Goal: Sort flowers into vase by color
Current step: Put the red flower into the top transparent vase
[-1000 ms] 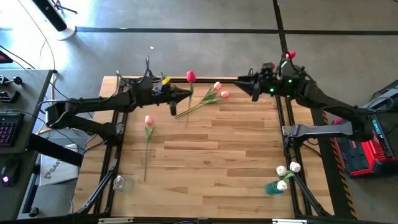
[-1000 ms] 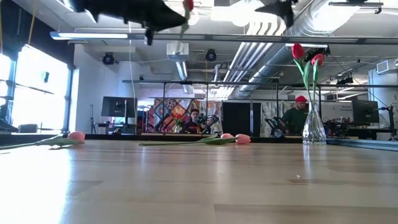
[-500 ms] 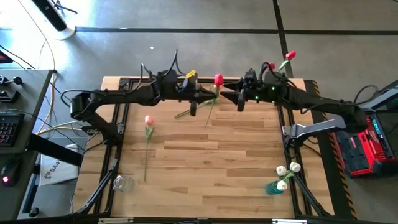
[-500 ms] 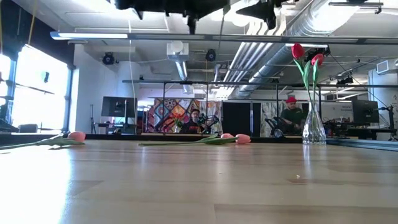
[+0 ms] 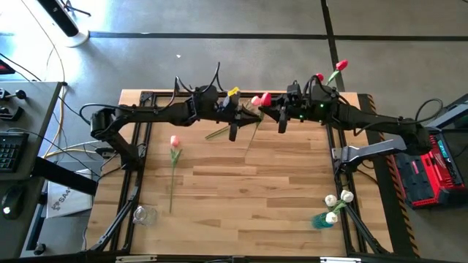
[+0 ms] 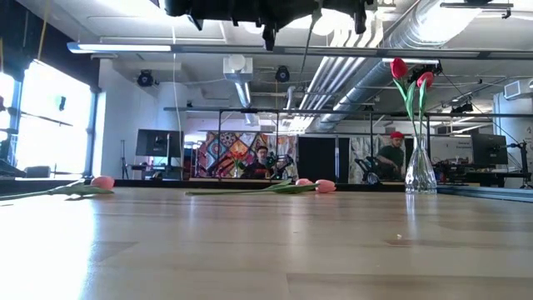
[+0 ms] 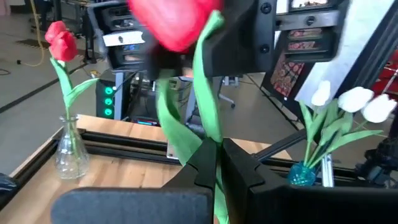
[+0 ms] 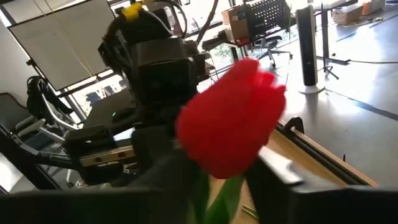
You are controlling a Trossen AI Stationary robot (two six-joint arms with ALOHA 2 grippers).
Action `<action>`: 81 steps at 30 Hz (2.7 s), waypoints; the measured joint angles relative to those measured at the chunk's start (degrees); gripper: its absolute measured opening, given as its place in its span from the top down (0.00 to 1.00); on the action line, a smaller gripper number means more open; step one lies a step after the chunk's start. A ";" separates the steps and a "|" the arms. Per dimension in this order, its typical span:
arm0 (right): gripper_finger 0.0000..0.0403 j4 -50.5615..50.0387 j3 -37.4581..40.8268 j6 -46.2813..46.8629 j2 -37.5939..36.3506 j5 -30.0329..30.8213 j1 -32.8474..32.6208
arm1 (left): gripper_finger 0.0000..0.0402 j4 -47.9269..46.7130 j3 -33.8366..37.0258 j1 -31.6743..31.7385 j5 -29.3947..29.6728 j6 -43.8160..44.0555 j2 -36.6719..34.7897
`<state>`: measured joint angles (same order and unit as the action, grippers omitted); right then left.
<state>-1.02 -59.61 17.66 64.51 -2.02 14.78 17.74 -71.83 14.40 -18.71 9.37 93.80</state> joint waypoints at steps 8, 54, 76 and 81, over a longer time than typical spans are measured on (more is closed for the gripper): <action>0.97 -0.58 0.00 -0.41 -0.06 0.33 0.05 | 0.98 -0.82 0.00 0.68 1.29 1.54 0.02; 0.99 -30.31 -13.49 -20.71 -14.61 29.64 31.58 | 0.77 -23.12 0.00 2.88 7.85 3.16 -0.02; 0.99 -31.14 -13.44 -17.72 -13.49 28.61 33.95 | 0.77 -24.57 0.00 4.42 7.92 4.00 -0.02; 0.99 -34.07 -13.38 -17.48 -13.25 29.04 33.95 | 0.77 -24.52 0.00 4.78 7.94 3.96 -0.02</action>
<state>-35.09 -72.99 0.19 51.26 27.03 48.73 -6.79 -71.83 19.18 -10.77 13.32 93.78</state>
